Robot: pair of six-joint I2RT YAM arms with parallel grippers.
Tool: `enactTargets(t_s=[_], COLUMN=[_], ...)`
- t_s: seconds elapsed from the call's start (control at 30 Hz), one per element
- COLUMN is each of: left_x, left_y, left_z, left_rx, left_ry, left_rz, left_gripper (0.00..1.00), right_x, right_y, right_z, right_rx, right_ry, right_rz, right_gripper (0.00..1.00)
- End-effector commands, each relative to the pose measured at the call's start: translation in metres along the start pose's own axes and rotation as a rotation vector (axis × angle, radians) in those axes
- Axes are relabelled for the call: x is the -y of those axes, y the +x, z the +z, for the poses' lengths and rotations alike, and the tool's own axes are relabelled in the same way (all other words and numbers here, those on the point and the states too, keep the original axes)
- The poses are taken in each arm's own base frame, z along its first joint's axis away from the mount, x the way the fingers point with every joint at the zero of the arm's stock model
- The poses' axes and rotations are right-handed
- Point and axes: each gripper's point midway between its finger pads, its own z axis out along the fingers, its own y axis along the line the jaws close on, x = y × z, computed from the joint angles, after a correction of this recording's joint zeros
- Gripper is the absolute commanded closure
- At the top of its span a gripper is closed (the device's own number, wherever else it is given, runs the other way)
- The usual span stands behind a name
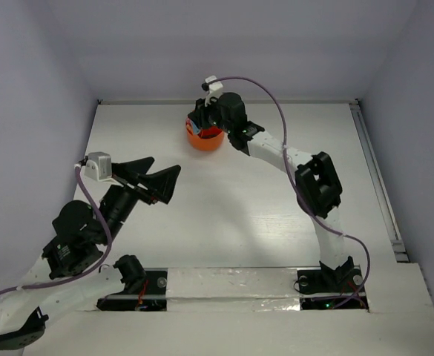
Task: Sort the stationery into containers
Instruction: Place the pen in the storage box.
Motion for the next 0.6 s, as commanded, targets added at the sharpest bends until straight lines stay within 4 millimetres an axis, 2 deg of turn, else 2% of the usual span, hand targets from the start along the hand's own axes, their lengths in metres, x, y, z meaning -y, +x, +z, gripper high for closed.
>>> enactTargets(t_s=[0.0, 0.03, 0.3, 0.4, 0.47, 0.57], left_x=[-0.020, -0.023, -0.038, -0.039, -0.042, -0.041], left_y=[0.007, 0.008, 0.015, 0.019, 0.019, 0.020], left_z=[-0.013, -0.013, -0.014, -0.011, -0.009, -0.008], left_rx=[-0.026, -0.020, -0.029, -0.043, -0.043, -0.045], left_ry=[-0.053, -0.068, -0.123, -0.134, -0.143, -0.134], left_rz=[0.080, 0.085, 0.133, 0.144, 0.152, 0.153], left_gripper=[0.01, 0.01, 0.01, 0.01, 0.01, 0.01], right_x=[-0.004, 0.000, 0.009, 0.012, 0.008, 0.011], right_y=[-0.037, -0.024, 0.000, 0.009, 0.007, 0.006], right_z=[0.013, 0.016, 0.042, 0.043, 0.042, 0.039], right_rx=[0.061, 0.032, 0.001, -0.005, 0.021, 0.040], right_ry=[-0.021, -0.015, -0.031, -0.025, -0.037, -0.014], right_rz=[-0.196, -0.210, -0.302, -0.292, -0.278, -0.267], right_gripper=[1.00, 1.00, 1.00, 1.00, 1.00, 0.89])
